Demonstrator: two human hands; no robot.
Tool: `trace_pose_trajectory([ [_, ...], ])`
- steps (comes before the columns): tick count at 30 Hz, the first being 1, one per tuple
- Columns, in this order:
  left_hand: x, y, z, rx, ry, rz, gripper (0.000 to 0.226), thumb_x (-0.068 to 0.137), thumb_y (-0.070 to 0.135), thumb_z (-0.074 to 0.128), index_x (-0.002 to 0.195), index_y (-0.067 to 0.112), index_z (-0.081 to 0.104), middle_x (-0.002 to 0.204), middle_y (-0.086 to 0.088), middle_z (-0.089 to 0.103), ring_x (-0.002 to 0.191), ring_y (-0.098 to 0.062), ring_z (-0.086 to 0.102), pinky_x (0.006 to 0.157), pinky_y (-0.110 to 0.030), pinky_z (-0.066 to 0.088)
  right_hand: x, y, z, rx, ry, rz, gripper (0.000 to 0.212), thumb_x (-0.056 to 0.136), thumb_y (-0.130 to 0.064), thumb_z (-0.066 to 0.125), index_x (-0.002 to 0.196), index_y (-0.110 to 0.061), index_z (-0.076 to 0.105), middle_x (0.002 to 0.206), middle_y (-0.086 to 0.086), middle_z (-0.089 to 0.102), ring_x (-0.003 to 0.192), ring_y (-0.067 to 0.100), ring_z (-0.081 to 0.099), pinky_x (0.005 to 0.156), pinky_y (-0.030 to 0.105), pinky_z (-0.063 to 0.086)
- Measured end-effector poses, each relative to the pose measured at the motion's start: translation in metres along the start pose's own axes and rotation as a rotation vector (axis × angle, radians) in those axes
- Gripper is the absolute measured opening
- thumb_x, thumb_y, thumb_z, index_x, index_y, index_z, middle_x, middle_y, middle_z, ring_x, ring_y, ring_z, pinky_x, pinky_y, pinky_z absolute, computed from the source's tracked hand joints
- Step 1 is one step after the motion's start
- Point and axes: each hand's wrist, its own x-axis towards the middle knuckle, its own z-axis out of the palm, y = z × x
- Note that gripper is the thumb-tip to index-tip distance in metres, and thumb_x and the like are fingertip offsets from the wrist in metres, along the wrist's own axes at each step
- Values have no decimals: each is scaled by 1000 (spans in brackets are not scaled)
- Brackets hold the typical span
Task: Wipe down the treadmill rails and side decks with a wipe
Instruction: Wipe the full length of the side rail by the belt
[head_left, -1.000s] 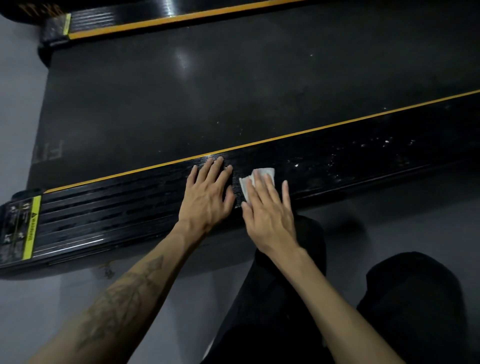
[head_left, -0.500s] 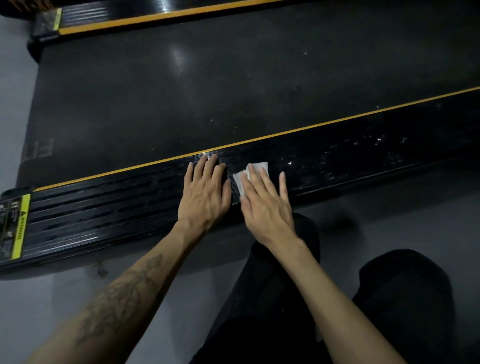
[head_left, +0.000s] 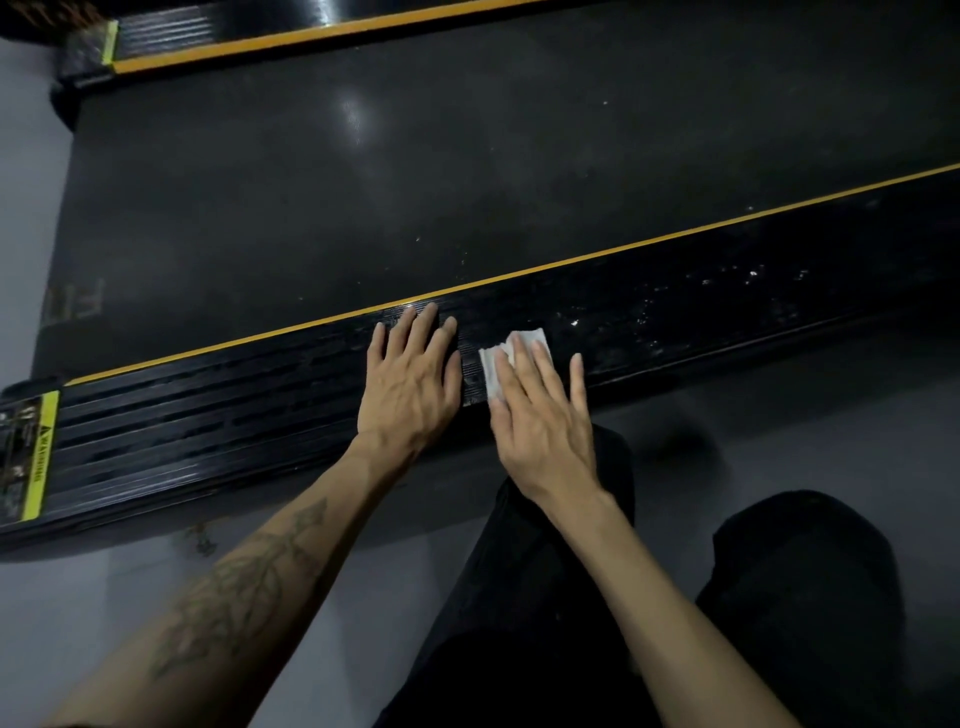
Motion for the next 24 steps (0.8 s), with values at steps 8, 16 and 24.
trace_pose_trajectory([
  [8,4,11,2,-17,6,-43,46,103,39,35,138,16,54,153,-11,46,148,-32,34,123,-57,21,-4,-1,5,-7,-34,-105,59,106,-39,30,159,-14,36,169,5,26,158,22,19,126,58,15],
  [16,6,13,5,-34,-5,-29,58,104,44,28,155,21,43,167,-7,31,156,-26,24,125,-56,17,-27,-6,4,18,20,2,65,105,-43,33,162,-13,28,170,11,20,159,27,14,127,57,11],
  [24,6,14,5,-10,-20,-31,59,103,43,27,154,20,45,166,-7,34,156,-26,25,125,-56,16,-10,13,-1,21,4,-5,60,106,-43,31,159,-16,36,170,3,24,158,19,15,127,56,1],
])
